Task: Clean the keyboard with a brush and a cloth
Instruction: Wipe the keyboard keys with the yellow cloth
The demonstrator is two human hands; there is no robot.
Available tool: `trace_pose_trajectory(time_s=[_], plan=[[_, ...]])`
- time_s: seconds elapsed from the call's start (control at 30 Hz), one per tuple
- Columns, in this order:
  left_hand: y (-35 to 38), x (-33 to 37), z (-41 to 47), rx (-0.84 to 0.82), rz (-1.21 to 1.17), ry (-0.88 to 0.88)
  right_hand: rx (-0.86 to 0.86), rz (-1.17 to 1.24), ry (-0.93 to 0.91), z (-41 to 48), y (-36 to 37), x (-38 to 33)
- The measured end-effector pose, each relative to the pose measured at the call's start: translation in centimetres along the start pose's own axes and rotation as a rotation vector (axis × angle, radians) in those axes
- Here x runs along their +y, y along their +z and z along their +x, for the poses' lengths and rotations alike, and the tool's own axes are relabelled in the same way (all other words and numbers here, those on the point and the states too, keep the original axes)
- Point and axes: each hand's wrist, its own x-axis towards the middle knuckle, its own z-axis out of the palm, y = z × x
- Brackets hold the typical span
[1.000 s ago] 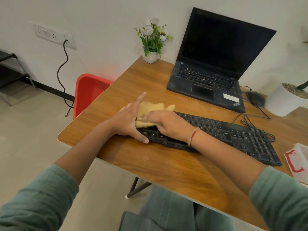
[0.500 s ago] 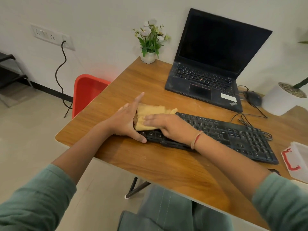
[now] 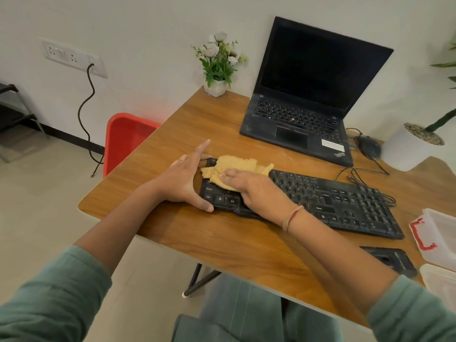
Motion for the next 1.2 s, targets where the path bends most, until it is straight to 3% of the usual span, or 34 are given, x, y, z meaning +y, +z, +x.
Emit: trace_pose_trajectory(time_s=[0.1, 0.27, 0.43, 0.57, 0.63, 0.8, 1.0, 1.13, 1.2], plan=[[-0.1, -0.1, 0.0, -0.007, -0.004, 0.002, -0.055, -0.006, -0.063, -1.6, -0.6, 0.0], [-0.2, -0.1, 0.0, -0.016, -0.044, -0.001, 0.114, -0.081, 0.265, -1.2, -1.2, 4.4], [-0.1, -0.2, 0.0, -0.006, -0.032, 0.004, -0.019, 0.047, -0.014, -3.5, 0.3, -1.0], [-0.2, -0.2, 0.0, -0.015, -0.046, 0.001, 0.070, -0.086, 0.252, -2.6, -1.4, 4.5], [-0.1, -0.1, 0.0, -0.010, -0.046, -0.002, 0.111, -0.049, 0.309, -2.5, -1.5, 4.0], [0.0, -0.3, 0.1, -0.003, -0.022, 0.001, 0.028, 0.002, 0.005, -4.2, 0.7, -2.3], [0.0, -0.2, 0.0, -0.005, -0.040, 0.004, 0.121, -0.055, 0.301, -3.0, -1.0, 3.1], [0.0, -0.3, 0.1, -0.004, -0.035, 0.005, 0.043, 0.025, 0.088, -4.4, 0.1, -0.8], [0.0, -0.3, 0.1, -0.007, -0.033, 0.007, 0.048, -0.043, 0.110, -4.2, -0.4, 1.0]])
